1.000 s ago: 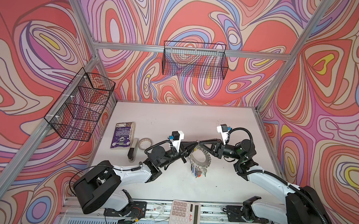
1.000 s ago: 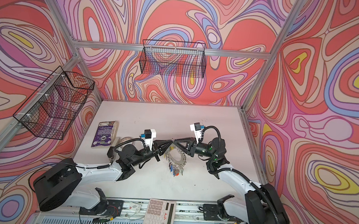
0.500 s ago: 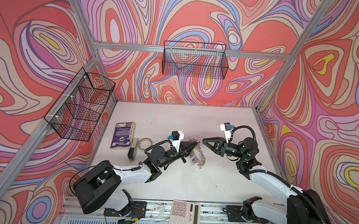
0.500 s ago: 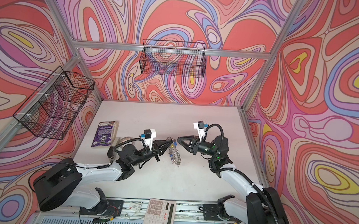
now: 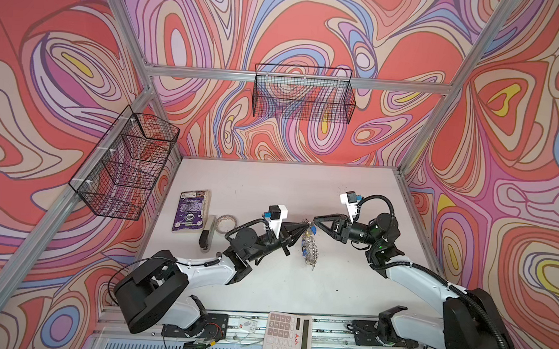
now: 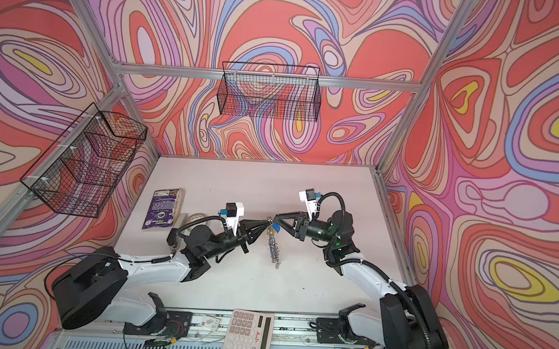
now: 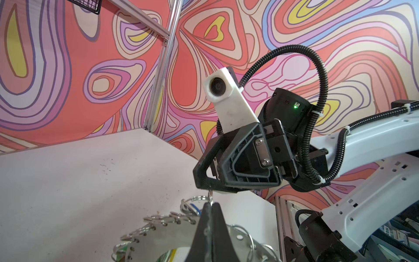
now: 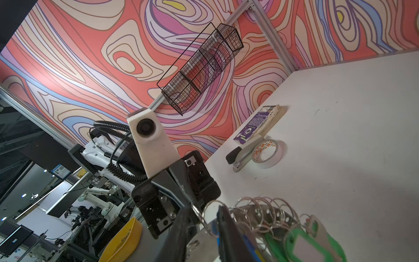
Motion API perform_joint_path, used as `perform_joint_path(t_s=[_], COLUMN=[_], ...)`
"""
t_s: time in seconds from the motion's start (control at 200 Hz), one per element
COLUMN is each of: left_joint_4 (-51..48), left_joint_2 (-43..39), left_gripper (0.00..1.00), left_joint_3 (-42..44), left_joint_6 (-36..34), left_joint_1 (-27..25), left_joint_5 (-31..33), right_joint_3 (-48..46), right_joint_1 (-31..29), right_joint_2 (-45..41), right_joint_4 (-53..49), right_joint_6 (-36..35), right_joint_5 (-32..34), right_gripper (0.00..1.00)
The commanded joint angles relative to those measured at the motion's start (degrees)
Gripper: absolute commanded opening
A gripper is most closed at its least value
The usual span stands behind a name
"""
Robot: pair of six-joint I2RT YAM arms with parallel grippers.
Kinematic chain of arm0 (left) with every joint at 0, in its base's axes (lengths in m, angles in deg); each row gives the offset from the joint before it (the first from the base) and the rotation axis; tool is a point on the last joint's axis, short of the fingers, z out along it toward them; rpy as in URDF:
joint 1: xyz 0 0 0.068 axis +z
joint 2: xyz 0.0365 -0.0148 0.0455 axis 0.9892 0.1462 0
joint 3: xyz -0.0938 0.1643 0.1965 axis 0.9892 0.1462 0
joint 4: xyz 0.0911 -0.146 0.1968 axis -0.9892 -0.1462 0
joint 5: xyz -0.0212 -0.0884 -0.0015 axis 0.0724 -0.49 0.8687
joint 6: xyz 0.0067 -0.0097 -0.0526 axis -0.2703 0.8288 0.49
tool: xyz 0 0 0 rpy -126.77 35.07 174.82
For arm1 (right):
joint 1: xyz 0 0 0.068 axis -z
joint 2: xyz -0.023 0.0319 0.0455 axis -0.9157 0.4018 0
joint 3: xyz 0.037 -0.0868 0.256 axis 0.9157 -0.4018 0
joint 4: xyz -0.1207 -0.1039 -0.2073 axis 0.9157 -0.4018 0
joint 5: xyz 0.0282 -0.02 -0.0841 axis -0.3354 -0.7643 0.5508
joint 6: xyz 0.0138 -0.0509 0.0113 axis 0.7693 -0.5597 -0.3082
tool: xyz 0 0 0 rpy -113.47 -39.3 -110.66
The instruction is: Put the keys on the keyring
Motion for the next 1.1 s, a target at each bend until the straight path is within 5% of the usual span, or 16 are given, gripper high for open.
perform_joint_path(t_s=[0.0,0.796,1.092], left_joint_4=[5.76,5.43,-7.23], left_joint_2=[-0.15,2.5,-3.09], left_gripper=[0.0,0.0,0.0], left_joint_3=[-1.63,-1.65,-1.68], left_joint_6=[1.17,2.73,-0.25], left_joint_1=[0.32,0.56,0.89], left_joint_5=[-0.95,0.63,-0.01], right_joint_3=[-1.16,-1.78,1.54], right_joint_1=[-1.03,-4.33,-4.28], right_joint_2=[0.65,1.39,-4.84], right_joint_4=[2.64,3.45,-11.87], right_joint_6=[0.79,-0.21,-12.75], right_joint_5=[-0.34,-0.5,4.32], right_gripper=[0.22,0.0,0.0])
